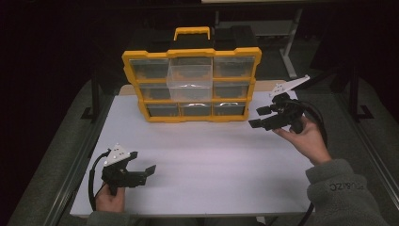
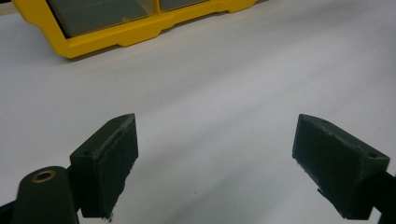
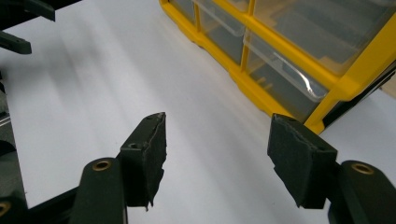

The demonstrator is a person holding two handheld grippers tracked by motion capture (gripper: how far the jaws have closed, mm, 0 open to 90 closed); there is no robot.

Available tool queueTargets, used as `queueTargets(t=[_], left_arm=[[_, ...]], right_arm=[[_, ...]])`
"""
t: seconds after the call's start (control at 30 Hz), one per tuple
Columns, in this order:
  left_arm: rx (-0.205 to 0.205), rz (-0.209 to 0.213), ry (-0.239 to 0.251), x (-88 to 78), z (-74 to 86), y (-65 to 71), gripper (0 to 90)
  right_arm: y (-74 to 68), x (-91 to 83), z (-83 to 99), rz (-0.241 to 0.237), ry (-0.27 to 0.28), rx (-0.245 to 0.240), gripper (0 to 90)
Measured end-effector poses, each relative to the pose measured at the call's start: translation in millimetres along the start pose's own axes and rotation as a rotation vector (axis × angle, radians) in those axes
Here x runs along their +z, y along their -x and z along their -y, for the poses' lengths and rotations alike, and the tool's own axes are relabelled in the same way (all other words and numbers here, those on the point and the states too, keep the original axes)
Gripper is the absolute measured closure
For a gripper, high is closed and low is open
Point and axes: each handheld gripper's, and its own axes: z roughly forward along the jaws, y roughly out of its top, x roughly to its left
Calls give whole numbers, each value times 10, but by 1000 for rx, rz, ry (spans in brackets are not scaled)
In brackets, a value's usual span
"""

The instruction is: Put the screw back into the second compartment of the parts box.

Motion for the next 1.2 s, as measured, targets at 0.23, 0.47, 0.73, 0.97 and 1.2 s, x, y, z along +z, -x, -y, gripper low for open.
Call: queueTargets(t=[0.23,0.47,0.73,0.97,1.2], left_arm=[[-1,1,1,2,1,-1,139],[1,1,-1,5,2,0,139],[1,3,-3,4,1,4,139],[4,4,-5,4,1,7,139],[3,6,-9,11,3,13,139]], right_arm=[[-4,144,202,-3,-12,12,339],[-20,252,369,-9,-27,43,324],[-50,333,526,-2,-38,52,308],[-86,387,638,-4,-41,71,293],[-135,395,749,-3,-22,78,277]])
